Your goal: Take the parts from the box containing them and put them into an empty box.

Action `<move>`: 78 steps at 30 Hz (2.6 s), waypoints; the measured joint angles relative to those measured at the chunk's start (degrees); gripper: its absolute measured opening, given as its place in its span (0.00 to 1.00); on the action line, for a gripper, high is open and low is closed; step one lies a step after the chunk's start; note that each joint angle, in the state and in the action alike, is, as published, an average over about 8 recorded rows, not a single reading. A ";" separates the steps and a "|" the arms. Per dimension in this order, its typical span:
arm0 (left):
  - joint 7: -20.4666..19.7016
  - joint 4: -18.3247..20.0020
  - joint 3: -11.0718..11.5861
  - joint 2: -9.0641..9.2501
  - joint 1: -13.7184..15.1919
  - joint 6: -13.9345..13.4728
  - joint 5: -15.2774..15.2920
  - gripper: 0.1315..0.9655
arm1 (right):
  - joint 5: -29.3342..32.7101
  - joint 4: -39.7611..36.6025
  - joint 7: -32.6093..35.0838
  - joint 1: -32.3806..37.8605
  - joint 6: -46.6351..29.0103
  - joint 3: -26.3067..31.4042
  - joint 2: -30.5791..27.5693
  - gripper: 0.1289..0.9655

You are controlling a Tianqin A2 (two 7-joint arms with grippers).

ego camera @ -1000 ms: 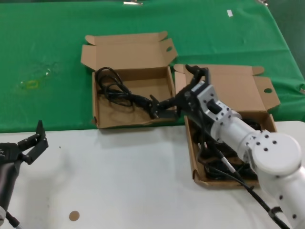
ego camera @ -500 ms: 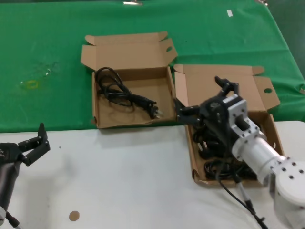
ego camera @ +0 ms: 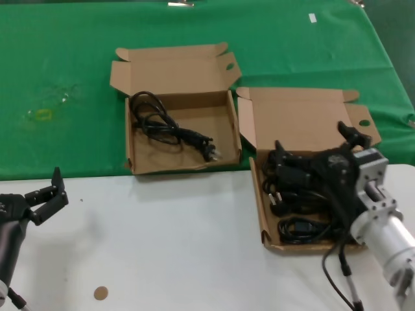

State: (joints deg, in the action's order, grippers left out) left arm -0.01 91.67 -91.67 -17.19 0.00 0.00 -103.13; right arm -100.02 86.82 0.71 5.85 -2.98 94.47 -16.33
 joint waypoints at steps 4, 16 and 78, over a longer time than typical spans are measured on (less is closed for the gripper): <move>0.00 0.00 0.00 0.00 0.00 0.00 0.00 1.00 | -1.37 2.13 -0.31 -2.57 1.31 -1.23 -0.38 1.00; 0.00 0.00 0.00 0.00 0.00 0.00 0.00 1.00 | -2.08 3.24 -0.48 -3.91 1.99 -1.87 -0.57 1.00; 0.00 0.00 0.00 0.00 0.00 0.00 0.00 1.00 | -2.08 3.24 -0.47 -3.91 1.99 -1.87 -0.57 1.00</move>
State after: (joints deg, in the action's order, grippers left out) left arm 0.00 91.67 -91.67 -17.19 0.00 0.00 -103.13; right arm -102.10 90.07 0.23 1.94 -0.99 92.60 -16.91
